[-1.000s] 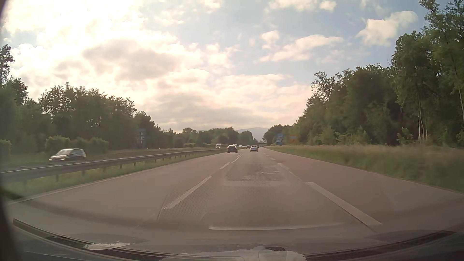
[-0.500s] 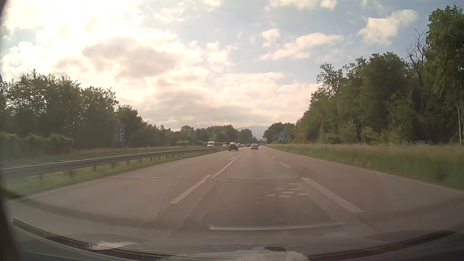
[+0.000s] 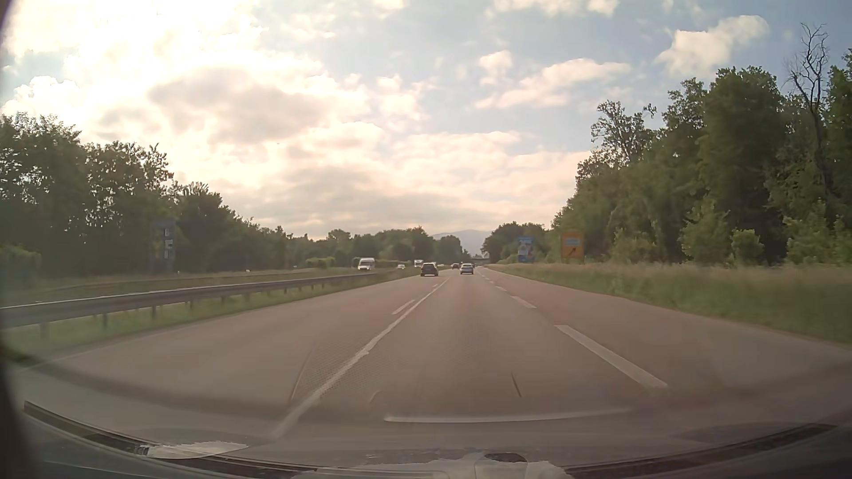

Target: Follow the waypoints while adhering to traffic rules and regulations

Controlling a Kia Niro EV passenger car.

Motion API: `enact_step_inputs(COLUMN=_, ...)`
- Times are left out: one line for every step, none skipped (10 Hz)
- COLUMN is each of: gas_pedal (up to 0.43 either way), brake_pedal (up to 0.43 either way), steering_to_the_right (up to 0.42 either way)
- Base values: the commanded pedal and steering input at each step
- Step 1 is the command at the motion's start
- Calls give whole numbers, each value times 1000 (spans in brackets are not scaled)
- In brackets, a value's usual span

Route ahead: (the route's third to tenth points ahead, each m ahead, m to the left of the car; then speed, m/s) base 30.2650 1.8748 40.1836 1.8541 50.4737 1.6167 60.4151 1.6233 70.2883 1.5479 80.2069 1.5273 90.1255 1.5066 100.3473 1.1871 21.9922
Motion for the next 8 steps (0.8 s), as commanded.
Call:
enact_step_inputs(gas_pedal=138, brake_pedal=0, steering_to_the_right=1)
enact_step_inputs(gas_pedal=138, brake_pedal=0, steering_to_the_right=1)
enact_step_inputs(gas_pedal=138, brake_pedal=0, steering_to_the_right=1)
enact_step_inputs(gas_pedal=138, brake_pedal=0, steering_to_the_right=1)
enact_step_inputs(gas_pedal=138, brake_pedal=0, steering_to_the_right=1)
enact_step_inputs(gas_pedal=138, brake_pedal=0, steering_to_the_right=1)
enact_step_inputs(gas_pedal=138, brake_pedal=0, steering_to_the_right=1)
enact_step_inputs(gas_pedal=138, brake_pedal=0, steering_to_the_right=1)
